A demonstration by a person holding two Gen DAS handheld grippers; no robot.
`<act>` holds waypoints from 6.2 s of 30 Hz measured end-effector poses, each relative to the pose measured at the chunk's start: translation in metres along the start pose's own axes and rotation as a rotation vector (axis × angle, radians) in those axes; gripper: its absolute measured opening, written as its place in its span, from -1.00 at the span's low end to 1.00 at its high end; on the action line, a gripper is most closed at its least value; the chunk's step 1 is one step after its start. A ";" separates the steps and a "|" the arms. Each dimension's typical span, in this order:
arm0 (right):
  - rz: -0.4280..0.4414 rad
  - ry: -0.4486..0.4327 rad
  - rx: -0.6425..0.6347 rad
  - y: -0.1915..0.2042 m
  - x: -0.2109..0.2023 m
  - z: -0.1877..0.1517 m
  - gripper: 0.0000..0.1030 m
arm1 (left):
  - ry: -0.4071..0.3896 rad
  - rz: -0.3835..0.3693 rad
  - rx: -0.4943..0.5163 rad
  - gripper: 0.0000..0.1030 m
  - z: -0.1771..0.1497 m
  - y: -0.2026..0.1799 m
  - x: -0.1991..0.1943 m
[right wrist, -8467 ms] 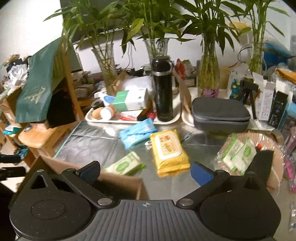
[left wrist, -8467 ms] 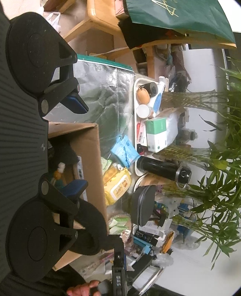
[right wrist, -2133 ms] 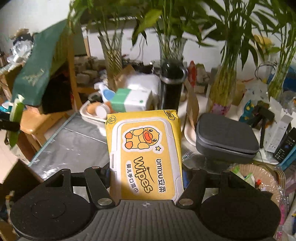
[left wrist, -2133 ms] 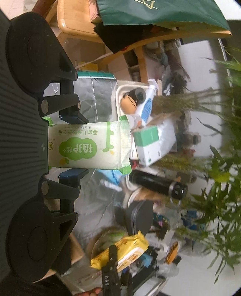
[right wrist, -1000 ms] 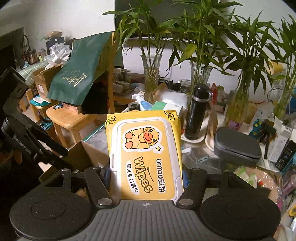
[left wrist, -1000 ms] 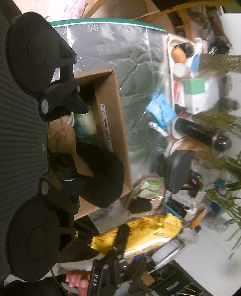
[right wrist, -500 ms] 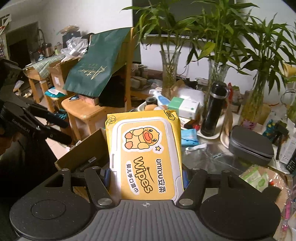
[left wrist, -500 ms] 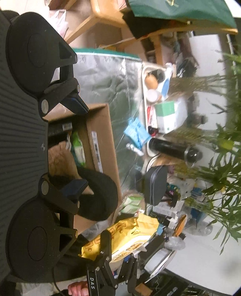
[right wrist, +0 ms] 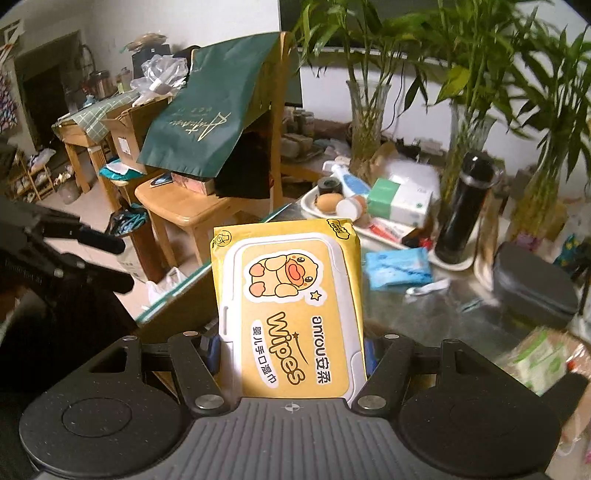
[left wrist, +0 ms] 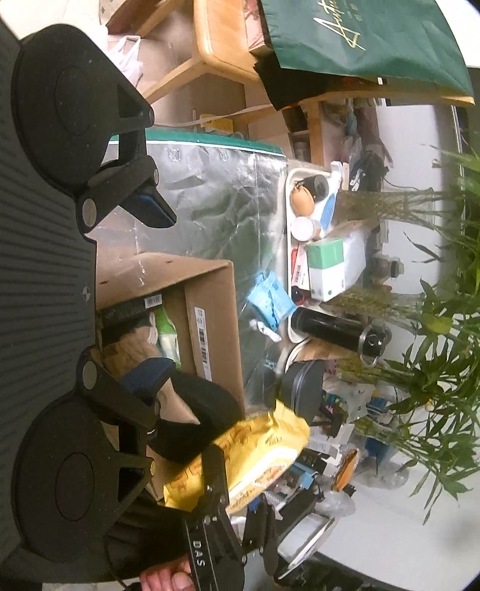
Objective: Organize soft objects
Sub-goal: 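Open the left gripper over the box while the right drops the yellow pack in, then move both grippers away from the box back over the table, then lower the left gripper onto the blue wet-wipe pack and close it, then lift the blue pack with the left gripper while the right grasps the white strap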
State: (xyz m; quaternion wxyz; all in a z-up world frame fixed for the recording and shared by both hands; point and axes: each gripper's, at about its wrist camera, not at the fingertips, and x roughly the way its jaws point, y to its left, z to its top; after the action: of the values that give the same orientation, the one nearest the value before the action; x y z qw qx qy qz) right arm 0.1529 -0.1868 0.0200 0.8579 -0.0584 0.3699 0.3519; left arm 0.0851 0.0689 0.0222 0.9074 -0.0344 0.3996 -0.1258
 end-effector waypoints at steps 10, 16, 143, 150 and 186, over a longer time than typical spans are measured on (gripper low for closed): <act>0.121 0.089 0.167 0.020 0.047 0.020 0.37 | -0.101 0.003 -0.067 0.50 0.000 0.016 -0.017; 0.097 0.042 0.126 0.022 0.047 0.020 0.80 | -0.109 0.017 -0.102 0.50 0.002 0.023 -0.018; -0.343 0.096 0.252 -0.230 0.177 -0.004 1.00 | -0.046 -0.078 0.384 0.52 0.108 0.026 0.284; -0.397 0.124 0.308 -0.242 0.182 -0.005 1.00 | -0.057 -0.095 0.519 0.66 0.105 0.008 0.318; -0.401 0.173 0.285 -0.237 0.199 -0.007 1.00 | 0.041 -0.087 0.536 0.25 0.111 0.012 0.352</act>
State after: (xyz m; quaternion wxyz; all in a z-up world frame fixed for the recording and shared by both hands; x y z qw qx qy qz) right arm 0.3974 -0.2540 -0.1571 0.8752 -0.0391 0.4687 0.1128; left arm 0.3976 -0.0140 -0.1566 0.8696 0.1926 0.3683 -0.2666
